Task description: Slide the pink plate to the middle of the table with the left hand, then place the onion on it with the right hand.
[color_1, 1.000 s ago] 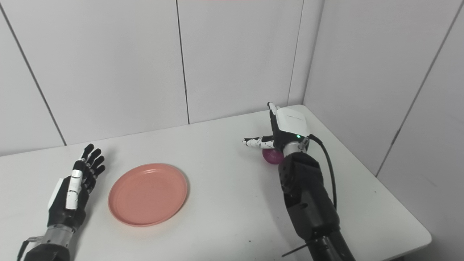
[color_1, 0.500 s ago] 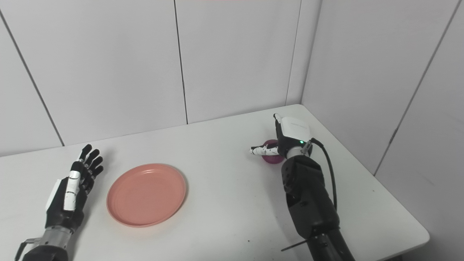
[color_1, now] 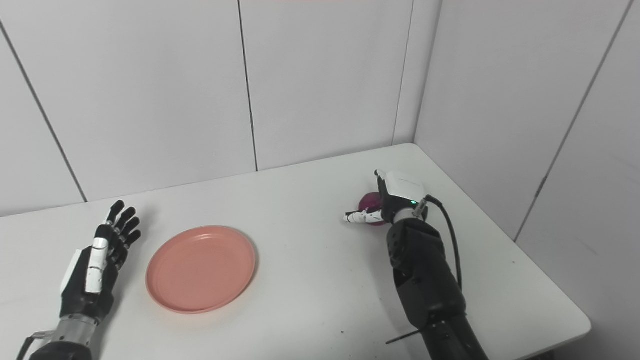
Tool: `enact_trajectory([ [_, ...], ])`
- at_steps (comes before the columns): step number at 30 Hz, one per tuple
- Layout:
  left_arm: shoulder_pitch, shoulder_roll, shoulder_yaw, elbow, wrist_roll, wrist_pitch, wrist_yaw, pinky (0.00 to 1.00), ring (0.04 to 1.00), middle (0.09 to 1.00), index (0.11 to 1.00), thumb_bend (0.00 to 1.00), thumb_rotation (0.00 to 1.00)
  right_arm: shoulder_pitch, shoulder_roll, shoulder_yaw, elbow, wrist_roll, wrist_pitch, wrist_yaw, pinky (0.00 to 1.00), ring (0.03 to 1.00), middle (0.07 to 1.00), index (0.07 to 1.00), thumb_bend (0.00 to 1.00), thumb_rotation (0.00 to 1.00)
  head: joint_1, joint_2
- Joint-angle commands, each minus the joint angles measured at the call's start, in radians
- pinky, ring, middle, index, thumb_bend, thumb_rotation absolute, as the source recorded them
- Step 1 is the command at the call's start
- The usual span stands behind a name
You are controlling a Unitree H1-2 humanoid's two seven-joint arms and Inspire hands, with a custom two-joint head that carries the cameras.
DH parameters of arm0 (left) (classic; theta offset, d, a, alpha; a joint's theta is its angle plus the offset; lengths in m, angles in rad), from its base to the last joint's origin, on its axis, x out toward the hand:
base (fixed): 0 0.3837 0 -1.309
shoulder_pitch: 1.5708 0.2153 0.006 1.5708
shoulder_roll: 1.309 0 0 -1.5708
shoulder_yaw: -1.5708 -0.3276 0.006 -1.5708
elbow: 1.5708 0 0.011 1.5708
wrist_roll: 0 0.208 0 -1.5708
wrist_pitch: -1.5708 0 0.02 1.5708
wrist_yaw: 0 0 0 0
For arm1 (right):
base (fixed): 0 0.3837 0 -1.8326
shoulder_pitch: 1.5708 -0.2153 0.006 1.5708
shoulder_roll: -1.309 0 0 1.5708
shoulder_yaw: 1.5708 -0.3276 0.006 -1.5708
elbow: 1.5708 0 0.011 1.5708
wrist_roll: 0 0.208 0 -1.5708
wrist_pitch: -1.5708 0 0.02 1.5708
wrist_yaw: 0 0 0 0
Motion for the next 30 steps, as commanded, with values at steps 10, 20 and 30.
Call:
enact_trajectory([
  [10,0.037,0.000,-0.002,0.008,0.006,0.006,0.006,0.95,0.964,0.970,0.980,0.65,1.00,-0.052,0.004,-0.012,0.030,0.043,-0.002,-0.068,0.80,0.828,0.856,0.881,0.88,0.40,0.005,0.002],
  [20,0.042,-0.002,-0.006,-0.007,0.009,0.018,0.007,0.95,0.961,0.969,0.980,0.66,1.00,-0.045,-0.009,0.020,0.058,0.124,-0.003,-0.186,0.44,0.521,0.594,0.718,0.78,0.10,0.006,0.004],
  [30,0.044,-0.005,-0.007,-0.013,0.012,0.023,0.009,0.95,0.963,0.971,0.982,0.65,1.00,-0.041,0.000,0.012,0.062,0.159,-0.003,-0.251,0.24,0.313,0.475,0.683,0.55,0.00,0.010,0.007],
])
